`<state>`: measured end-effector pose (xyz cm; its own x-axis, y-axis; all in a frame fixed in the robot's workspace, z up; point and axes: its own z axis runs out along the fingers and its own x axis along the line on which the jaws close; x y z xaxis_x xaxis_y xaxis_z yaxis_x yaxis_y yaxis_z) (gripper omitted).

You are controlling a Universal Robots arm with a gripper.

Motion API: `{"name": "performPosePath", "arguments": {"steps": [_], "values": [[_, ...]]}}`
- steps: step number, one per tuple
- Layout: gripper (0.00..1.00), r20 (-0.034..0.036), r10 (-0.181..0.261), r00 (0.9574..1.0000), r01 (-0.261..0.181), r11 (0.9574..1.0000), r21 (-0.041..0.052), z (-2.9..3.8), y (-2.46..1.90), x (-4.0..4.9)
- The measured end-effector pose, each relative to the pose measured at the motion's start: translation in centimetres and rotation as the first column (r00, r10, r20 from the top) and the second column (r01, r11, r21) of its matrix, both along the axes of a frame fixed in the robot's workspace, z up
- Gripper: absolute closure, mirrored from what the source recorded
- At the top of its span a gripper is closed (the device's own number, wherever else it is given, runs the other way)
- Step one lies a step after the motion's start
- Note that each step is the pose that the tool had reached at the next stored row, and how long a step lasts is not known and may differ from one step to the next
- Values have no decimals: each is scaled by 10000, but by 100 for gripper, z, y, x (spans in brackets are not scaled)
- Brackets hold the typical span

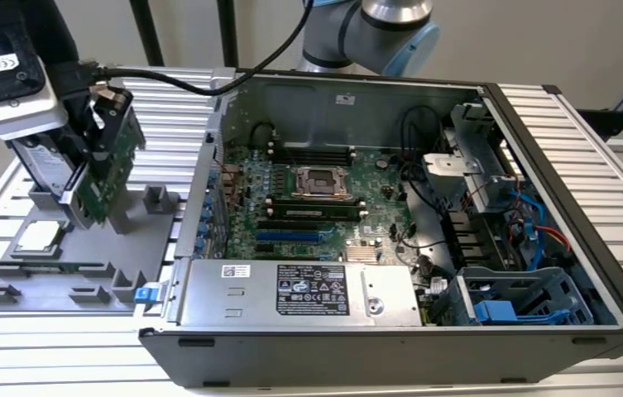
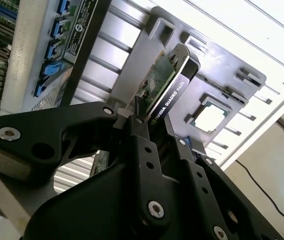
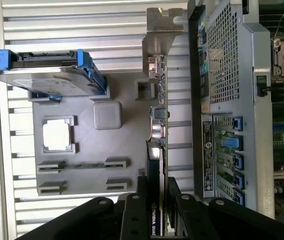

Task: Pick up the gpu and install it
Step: 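Pick up the gpu and move the gpu toward the slot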

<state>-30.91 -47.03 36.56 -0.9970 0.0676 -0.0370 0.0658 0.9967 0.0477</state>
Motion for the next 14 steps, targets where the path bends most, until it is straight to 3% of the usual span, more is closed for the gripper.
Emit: {"name": "performPosePath", "arguments": {"steps": [14], "values": [[100,0,0,10000,0,10000,0,227,0,0]]}}
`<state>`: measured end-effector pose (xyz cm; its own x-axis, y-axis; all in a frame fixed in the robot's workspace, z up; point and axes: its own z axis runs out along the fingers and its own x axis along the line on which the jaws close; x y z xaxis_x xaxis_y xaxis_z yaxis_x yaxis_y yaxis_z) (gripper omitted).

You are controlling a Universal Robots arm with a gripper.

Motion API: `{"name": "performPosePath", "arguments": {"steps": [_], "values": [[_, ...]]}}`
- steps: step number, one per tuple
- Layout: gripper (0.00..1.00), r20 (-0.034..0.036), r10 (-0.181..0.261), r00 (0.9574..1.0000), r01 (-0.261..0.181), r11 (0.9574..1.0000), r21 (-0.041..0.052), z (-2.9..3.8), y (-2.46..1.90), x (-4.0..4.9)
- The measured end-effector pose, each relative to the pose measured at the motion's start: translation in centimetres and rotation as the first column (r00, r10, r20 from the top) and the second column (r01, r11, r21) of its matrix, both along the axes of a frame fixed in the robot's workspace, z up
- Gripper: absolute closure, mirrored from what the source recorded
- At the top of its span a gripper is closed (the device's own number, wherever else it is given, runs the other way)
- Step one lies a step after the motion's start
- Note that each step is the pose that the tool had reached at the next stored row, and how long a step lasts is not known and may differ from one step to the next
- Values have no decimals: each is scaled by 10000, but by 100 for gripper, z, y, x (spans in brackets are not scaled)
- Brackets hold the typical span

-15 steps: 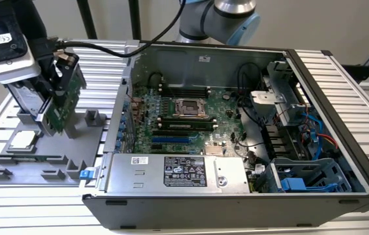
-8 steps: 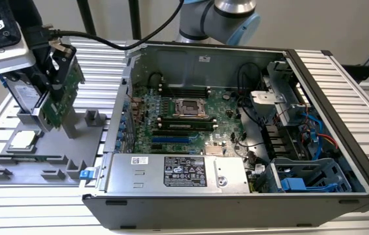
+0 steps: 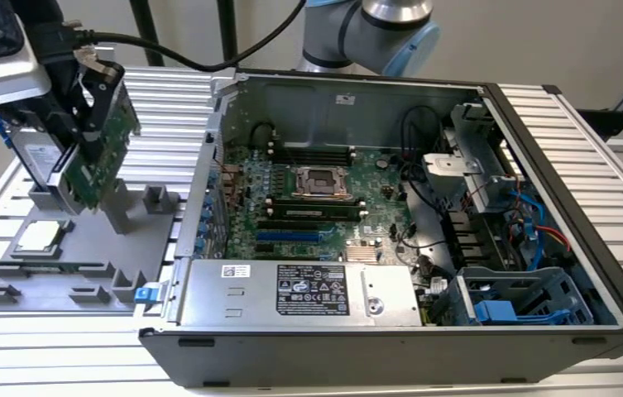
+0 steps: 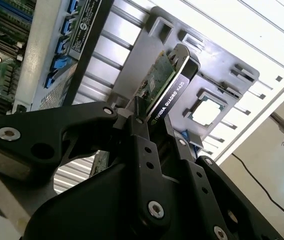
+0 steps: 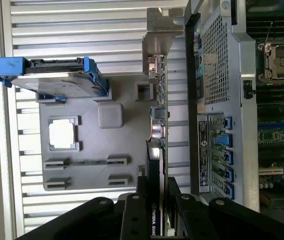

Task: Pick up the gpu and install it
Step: 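Pick up the gpu and move the gpu toward the slot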

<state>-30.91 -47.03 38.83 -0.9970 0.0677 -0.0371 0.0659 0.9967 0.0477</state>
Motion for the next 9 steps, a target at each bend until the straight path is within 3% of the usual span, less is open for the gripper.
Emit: {"name": "performPosePath", "arguments": {"steps": [9], "values": [[100,0,0,10000,0,10000,0,140,0,0]]}}
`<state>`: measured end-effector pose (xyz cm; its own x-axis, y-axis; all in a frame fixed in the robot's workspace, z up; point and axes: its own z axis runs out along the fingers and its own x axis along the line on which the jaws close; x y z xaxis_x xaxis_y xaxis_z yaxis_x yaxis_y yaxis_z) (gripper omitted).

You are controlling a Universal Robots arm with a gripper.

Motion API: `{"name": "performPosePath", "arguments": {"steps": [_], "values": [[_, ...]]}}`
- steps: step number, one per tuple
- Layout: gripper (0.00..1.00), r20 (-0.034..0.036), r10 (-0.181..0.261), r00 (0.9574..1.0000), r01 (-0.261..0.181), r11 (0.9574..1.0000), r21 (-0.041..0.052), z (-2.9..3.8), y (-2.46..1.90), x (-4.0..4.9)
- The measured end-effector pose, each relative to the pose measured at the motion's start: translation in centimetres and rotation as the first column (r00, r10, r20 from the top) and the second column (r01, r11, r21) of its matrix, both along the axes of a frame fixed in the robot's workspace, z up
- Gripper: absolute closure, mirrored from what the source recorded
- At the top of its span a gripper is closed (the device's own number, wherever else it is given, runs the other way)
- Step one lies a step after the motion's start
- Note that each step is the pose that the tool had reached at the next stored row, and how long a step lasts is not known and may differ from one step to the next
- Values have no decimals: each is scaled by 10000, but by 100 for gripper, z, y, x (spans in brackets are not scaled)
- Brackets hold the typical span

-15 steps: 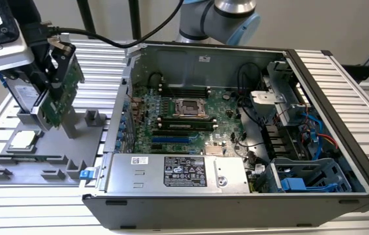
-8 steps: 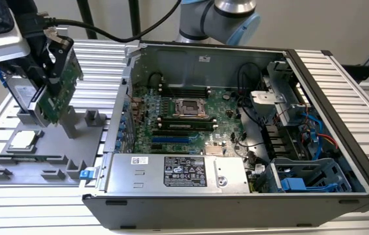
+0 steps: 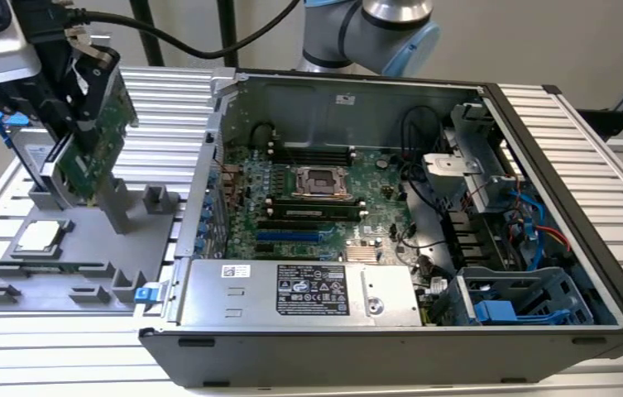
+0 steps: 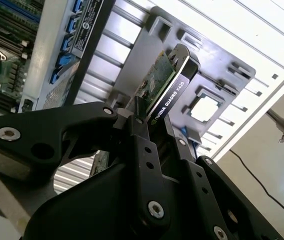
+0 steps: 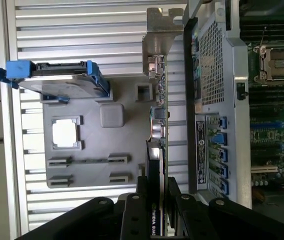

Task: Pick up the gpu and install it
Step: 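Pick up the gpu and move the gpu toward the slot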

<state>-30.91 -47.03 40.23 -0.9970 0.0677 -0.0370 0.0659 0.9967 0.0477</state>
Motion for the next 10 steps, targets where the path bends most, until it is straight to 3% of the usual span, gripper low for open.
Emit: {"name": "performPosePath", "arguments": {"steps": [10], "values": [[100,0,0,10000,0,10000,0,146,0,0]]}}
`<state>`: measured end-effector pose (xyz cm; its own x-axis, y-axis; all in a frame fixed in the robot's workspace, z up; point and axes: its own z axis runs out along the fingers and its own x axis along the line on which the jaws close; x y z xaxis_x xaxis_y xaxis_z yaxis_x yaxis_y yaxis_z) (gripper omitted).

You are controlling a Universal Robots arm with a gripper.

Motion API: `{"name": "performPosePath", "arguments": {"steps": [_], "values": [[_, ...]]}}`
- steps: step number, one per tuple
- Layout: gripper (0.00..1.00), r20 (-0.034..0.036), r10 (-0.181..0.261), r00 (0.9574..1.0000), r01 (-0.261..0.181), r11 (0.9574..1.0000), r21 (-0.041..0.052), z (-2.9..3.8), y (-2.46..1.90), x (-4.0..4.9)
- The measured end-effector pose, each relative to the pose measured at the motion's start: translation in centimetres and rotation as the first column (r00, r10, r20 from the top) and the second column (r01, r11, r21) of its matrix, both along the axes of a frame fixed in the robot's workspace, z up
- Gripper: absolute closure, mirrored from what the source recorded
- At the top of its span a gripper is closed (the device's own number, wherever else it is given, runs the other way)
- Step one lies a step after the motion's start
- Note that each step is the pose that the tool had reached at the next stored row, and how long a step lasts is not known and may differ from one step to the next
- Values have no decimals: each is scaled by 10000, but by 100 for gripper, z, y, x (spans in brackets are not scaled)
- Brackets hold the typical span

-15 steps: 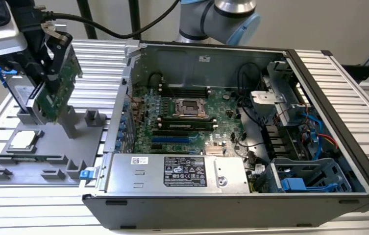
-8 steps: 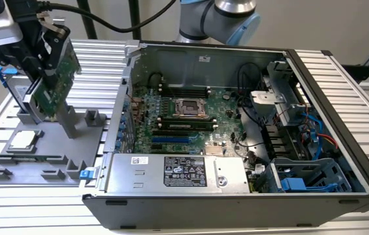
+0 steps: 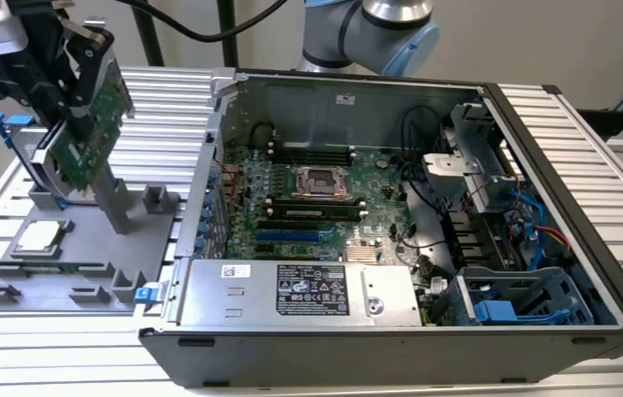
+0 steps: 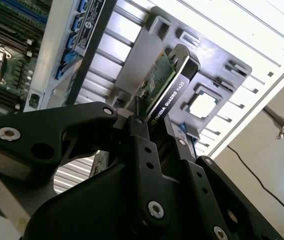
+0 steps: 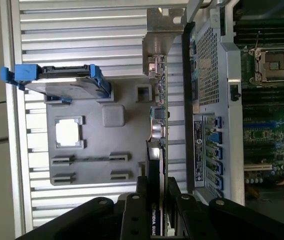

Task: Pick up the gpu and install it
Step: 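Pick up the gpu and move the gpu toward the slot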

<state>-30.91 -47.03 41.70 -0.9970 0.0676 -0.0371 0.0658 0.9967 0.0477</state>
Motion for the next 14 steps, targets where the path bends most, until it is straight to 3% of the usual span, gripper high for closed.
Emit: {"name": "performPosePath", "arguments": {"steps": [14], "values": [[100,0,0,10000,0,10000,-1,190,0,0]]}}
